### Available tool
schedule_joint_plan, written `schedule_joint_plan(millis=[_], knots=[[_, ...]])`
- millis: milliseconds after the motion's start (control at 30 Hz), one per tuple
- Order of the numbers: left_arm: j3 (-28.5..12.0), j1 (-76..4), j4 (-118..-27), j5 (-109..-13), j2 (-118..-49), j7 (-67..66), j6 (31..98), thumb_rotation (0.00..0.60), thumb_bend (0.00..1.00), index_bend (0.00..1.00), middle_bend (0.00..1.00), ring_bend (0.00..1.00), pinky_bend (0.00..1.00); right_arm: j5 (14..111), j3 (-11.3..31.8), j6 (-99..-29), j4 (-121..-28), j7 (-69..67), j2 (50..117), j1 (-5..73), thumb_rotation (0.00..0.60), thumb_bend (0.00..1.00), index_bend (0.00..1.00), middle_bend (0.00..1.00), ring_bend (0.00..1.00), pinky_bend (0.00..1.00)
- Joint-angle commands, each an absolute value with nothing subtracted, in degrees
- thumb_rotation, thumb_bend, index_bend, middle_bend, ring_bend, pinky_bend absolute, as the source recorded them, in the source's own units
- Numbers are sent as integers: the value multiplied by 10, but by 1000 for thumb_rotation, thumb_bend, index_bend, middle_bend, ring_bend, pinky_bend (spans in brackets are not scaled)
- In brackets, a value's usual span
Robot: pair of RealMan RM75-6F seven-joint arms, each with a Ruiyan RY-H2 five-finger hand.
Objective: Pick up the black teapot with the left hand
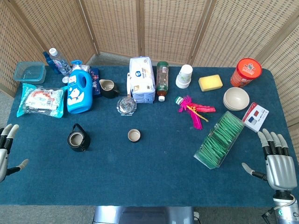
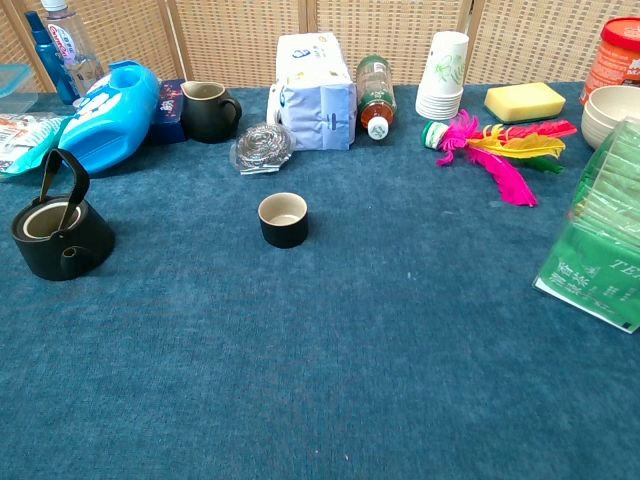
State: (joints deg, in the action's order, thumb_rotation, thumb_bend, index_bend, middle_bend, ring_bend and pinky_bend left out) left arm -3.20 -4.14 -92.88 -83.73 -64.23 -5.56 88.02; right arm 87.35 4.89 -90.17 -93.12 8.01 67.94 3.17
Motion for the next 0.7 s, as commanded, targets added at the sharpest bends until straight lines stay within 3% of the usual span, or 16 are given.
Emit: schedule_joint_plan(millis=[33, 233, 533, 700], knots=[[-33, -43, -925, -837, -644, -51, 876, 600, 0, 0, 0, 0, 0, 873, 48, -899, -934, 81, 677, 32, 434, 0, 0, 0, 0, 0], [-35, -55, -911, -844, -643, -31, 859, 600, 0, 0, 0, 0, 0, 872, 46, -896, -942, 76, 671, 30, 433, 0, 0, 0, 0, 0], [-58, -147, -832, -869, -657, 47, 755, 600, 0, 0, 0, 0, 0, 862, 47, -883, -953, 71, 662, 32, 433, 0, 0, 0, 0, 0], [-64, -185, -787, -887, -686, 50, 729, 600, 0, 0, 0, 0, 0, 861, 46, -881, -954, 72, 662, 32, 435, 0, 0, 0, 0, 0]])
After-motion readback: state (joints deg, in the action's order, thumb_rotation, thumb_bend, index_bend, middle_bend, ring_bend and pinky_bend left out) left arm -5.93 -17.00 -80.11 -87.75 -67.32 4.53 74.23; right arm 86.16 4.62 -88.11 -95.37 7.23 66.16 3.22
